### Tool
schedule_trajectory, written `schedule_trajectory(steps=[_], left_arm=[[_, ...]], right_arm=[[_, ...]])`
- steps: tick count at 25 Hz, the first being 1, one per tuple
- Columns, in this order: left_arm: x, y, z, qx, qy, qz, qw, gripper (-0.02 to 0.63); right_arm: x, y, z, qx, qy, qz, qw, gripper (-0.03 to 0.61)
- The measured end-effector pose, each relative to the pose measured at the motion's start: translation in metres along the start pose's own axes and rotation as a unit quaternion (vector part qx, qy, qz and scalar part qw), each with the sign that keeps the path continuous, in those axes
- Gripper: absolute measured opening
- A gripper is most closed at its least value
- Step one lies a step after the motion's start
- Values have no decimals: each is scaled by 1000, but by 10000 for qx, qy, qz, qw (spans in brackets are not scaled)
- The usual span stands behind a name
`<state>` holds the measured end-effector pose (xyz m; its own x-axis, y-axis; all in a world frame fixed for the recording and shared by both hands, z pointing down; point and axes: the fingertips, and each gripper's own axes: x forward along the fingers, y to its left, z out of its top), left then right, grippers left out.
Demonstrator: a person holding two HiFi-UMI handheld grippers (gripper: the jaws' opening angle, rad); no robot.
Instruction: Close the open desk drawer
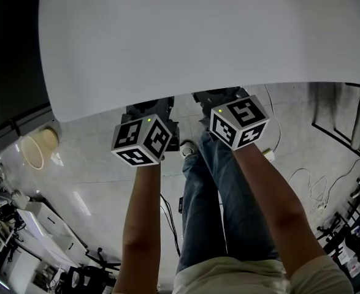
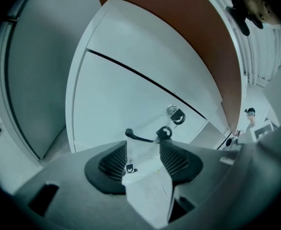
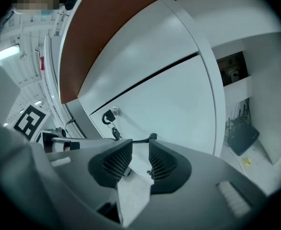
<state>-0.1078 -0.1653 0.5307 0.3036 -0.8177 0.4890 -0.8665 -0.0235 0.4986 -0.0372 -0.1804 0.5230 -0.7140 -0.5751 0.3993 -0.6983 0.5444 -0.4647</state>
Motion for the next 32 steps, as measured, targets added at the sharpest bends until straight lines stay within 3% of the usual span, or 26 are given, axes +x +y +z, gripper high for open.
schedule_trajectory(steps=[12,18,32], left_arm=[[-30,-16,-9,62,-130,-23,9999,105],[-55,-32,-9,24,-281,-184,9994,45],[-117,-65,-11,127,-417,-382,9983,-3]], right_arm=[[-26,13,-8,-183,-147,-284,9993,3],[-45,32,-9,-276,-275,-262,9989,2],[-105,80,2,-264,-596,-353,9972,2]])
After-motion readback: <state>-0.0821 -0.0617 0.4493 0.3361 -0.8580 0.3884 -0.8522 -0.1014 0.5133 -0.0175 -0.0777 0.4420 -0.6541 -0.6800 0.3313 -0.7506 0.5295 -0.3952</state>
